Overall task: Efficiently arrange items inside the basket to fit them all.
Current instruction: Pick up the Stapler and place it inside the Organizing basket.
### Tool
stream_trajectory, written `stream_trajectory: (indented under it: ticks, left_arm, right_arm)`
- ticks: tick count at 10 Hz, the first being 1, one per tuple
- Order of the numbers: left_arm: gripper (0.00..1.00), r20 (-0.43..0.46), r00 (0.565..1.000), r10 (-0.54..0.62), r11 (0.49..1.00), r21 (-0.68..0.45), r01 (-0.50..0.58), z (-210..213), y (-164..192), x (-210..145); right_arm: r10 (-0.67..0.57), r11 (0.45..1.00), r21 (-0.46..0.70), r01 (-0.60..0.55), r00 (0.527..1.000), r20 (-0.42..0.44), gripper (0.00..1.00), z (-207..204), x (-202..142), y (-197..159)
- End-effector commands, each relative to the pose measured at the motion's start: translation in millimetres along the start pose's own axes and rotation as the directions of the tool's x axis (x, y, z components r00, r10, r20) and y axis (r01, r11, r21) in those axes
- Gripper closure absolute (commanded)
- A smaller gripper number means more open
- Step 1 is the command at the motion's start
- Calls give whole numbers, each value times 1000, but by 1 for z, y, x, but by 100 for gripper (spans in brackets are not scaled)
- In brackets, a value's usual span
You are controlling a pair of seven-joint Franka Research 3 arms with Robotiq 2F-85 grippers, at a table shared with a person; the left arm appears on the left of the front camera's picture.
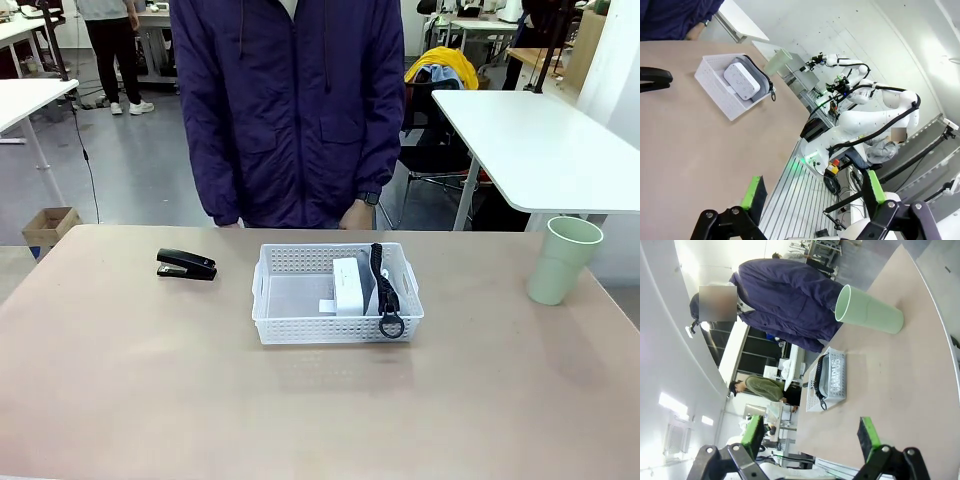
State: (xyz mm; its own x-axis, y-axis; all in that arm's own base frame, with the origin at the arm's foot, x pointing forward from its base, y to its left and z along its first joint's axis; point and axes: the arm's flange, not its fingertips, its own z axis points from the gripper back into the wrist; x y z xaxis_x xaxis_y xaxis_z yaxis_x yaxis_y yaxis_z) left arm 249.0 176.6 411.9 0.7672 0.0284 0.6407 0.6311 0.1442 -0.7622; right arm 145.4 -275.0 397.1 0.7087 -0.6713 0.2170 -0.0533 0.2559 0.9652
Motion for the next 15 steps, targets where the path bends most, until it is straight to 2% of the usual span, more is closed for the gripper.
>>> stream_trajectory:
  ticks: [1, 3, 4, 5, 7, 8, 9, 10, 11, 12, 13, 14, 15]
  left_arm:
    - [0, 0, 1000, 5, 1000, 1, -5, -1, -2, -2]
    - [0, 0, 1000, 5, 1000, 1, -5, -1, -2, -2]
    - [0, 0, 1000, 5, 1000, 1, -5, -1, -2, -2]
    - [0, 0, 1000, 5, 1000, 1, -5, -1, -2, -2]
    - [0, -1, 1000, 2, 1000, 0, -2, 0, 0, 0]
    - [0, 11, 987, -162, 978, -130, 162, 13, -41, 17]
    - [0, -75, 965, -250, 955, -183, 233, -16, -47, 26]
    - [0, -227, 887, -403, 889, -327, 320, -53, -40, 23]
    - [0, -317, 807, -499, 830, -442, 340, -81, -30, 12]
    - [0, -373, 757, -537, 803, -500, 323, -100, -25, 4]
    - [0, -389, 718, -576, 783, -515, 349, -113, -27, 1]
    - [0, -400, 662, -634, 750, -529, 398, -126, -32, -2]
    - [0, -388, 672, -631, 758, -491, 428, -140, -35, -7]
  right_arm:
    - [108, 984, -136, -120, 990, -87, 0, -39, -4, 39]
    - [155, 956, -215, -198, 967, -200, 0, -84, -2, 66]
    - [133, 951, -243, -189, 964, -228, 0, -98, 2, 67]
    - [147, 975, -146, -167, 979, -141, 0, -49, 19, 55]
    - [147, 975, -146, -167, 979, -141, 0, -49, 19, 55]
    - [147, 975, -146, -167, 979, -141, 0, -49, 19, 55]
    - [147, 975, -146, -167, 979, -141, 0, -49, 19, 55]
    - [147, 975, -146, -167, 979, -141, 0, -49, 19, 55]
    - [147, 975, -146, -167, 979, -141, 0, -49, 19, 55]
    - [147, 975, -146, -167, 979, -141, 0, -49, 19, 55]
    - [147, 975, -146, -167, 979, -141, 0, -49, 19, 55]
    - [147, 975, -146, -167, 979, -141, 0, -49, 19, 55]
    - [147, 975, -146, -167, 979, -141, 0, -49, 19, 55]
